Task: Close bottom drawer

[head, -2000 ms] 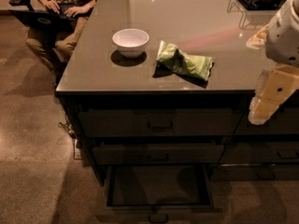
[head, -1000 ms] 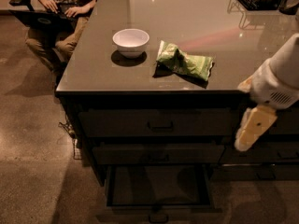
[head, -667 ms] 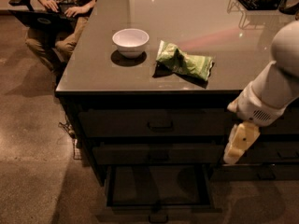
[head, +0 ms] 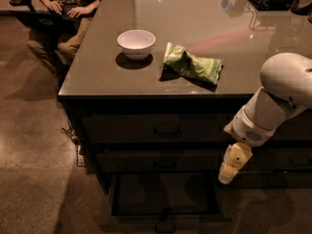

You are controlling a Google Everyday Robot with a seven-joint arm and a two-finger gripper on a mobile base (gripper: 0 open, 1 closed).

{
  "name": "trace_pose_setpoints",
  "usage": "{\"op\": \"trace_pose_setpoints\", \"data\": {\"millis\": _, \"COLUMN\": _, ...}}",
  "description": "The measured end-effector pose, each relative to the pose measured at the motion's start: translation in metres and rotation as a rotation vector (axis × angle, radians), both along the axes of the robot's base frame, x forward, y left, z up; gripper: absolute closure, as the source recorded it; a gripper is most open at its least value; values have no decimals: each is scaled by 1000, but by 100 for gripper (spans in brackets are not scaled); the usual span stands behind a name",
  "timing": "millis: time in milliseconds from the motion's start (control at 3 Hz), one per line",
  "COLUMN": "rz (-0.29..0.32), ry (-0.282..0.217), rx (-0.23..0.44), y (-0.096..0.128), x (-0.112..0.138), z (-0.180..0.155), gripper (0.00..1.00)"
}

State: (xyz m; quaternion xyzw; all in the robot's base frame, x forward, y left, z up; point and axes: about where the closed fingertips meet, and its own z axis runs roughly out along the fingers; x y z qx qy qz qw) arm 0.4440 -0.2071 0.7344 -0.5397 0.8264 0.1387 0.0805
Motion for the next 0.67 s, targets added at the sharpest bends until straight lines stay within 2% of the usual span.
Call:
{"op": "trace_pose_setpoints", "data": {"millis": 333, "rz": -58, "ry": 29, "rx": 14, "y": 1, "x": -1, "z": -16, "gripper": 0}}
{"op": "trace_pose_setpoints", "data": {"millis": 667, "rz": -134, "ry": 106, "rx": 55, "y": 19, "x": -9, "z": -63, "gripper": 0}}
